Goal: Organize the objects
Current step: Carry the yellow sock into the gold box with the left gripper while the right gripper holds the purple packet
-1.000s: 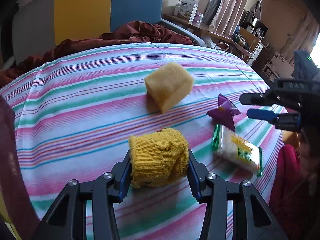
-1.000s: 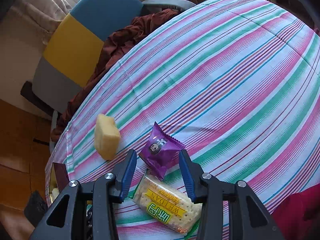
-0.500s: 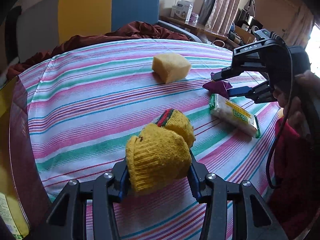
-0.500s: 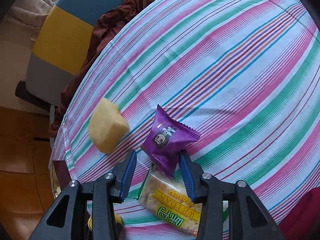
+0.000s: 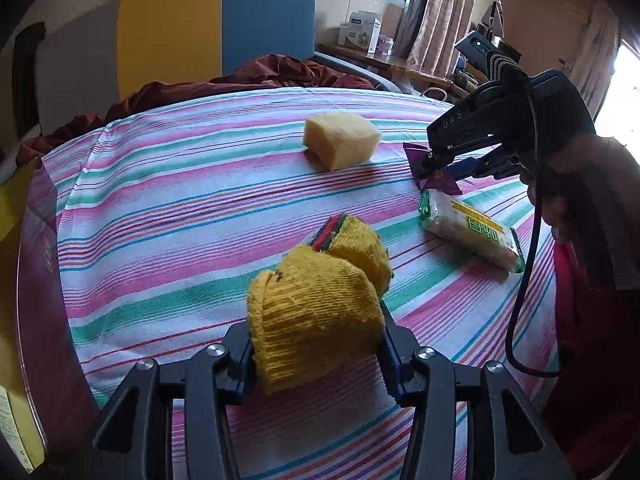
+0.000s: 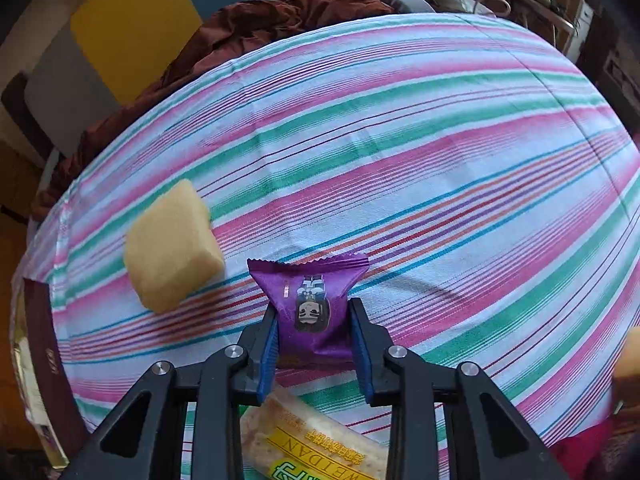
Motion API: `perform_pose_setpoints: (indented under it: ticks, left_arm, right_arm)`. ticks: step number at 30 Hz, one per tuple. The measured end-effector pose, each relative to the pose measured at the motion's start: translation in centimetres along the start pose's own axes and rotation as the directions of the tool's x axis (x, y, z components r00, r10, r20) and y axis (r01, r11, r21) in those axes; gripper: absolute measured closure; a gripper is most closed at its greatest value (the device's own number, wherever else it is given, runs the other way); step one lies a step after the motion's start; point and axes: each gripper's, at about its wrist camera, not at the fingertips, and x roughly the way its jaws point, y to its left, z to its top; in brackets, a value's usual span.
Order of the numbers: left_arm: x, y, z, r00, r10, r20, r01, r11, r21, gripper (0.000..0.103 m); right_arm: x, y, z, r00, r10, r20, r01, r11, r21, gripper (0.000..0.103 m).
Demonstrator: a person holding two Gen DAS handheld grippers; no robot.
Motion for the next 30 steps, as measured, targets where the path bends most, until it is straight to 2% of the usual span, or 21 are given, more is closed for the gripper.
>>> perform_pose_setpoints:
  ticks: [2, 9, 18, 30]
  left_arm:
    - [0.1, -0.2, 0.0, 1.000, 0.008, 0.006, -0.009, 1.000, 0.013, 0.052]
    - [-0.1, -0.1, -0.1, 1.000, 0.000, 0.006, 0.000, 1.000, 0.011, 0.053]
    - [-0.1, -0.2, -0.1, 1.000, 0.004, 0.004, -0.004, 1.000, 0.014, 0.055]
    - [-0.2, -0.8, -0.1, 0.999, 0.050, -0.007, -0.050, 0.998, 0.035, 0.056]
  right_arm:
    - [0.0, 0.5, -0.2, 0.999, -0.035, 0.004, 0.035, 0.998, -0.043, 0.072]
    - [0.0, 0.6, -0.4, 0.997, -0.075, 0.011, 0.076, 0.992, -0.099, 0.072]
    - [-0.3, -0.2, -0.5, 0.996, -0.089, 0.015, 0.090, 0.989, -0.116, 0.071]
    - [-0.5, -0.8, -0.2, 0.995, -0.098, 0.019, 0.100, 0.987, -0.129, 0.071]
